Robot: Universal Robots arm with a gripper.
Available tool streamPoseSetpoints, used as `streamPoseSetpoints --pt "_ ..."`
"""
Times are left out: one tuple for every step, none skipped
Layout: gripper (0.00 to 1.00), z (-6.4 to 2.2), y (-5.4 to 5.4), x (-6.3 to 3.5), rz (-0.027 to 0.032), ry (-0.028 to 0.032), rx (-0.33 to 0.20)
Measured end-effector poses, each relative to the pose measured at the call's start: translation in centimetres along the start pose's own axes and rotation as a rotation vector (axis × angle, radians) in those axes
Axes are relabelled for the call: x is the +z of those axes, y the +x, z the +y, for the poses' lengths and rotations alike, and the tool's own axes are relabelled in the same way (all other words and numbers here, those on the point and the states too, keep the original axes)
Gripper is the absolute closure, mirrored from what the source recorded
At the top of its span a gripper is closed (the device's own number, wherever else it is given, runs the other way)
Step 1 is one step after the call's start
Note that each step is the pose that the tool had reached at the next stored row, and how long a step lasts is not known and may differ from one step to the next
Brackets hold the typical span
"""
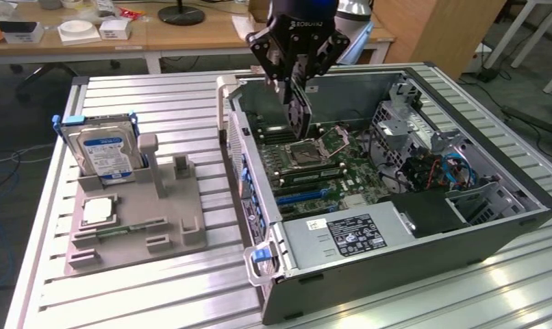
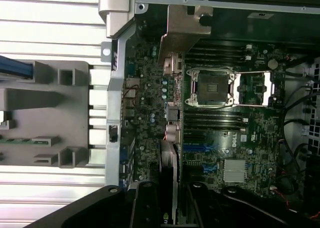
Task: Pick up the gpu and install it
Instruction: 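Pick up the gpu and move the gpu toward the slot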
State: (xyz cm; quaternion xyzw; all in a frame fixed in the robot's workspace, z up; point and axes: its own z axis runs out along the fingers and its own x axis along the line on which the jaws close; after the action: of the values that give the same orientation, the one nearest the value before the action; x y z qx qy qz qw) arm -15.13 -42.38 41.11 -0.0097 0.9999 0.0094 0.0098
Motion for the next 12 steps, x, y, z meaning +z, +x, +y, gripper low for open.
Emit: streamPoseSetpoints --pt "0.73 0.00 -0.1 0.00 0.0000 0.0001 0.000" --pt "0.73 -0.01 -0.3 0.00 0.0000 0.0001 0.000" --pt "0.73 -0.01 -0.4 0.01 0.0000 0.0001 0.000" --pt "0.73 -0.01 -0.6 0.01 0.0000 0.0001 0.000" --pt "0.73 -0.01 -0.8 0.01 0.0001 0.0001 0.000" --pt "0.73 -0.02 -0.9 0.02 0.0000 0.0000 0.000" --pt "0.73 -0.02 -1.1 0.02 0.0000 0.0001 0.000" --pt "0.73 -0.02 -1.2 0.02 0.0000 0.0001 0.000" --pt "0.73 -0.03 -1.4 0.02 0.0000 0.0001 0.000" --pt "0.73 -0.03 -1.5 0.02 0.0001 0.0001 0.000" --pt "0.73 -0.03 -1.6 0.03 0.0000 0.0001 0.000" --pt "0.73 -0.04 -1.8 0.03 0.0000 0.0001 0.000"
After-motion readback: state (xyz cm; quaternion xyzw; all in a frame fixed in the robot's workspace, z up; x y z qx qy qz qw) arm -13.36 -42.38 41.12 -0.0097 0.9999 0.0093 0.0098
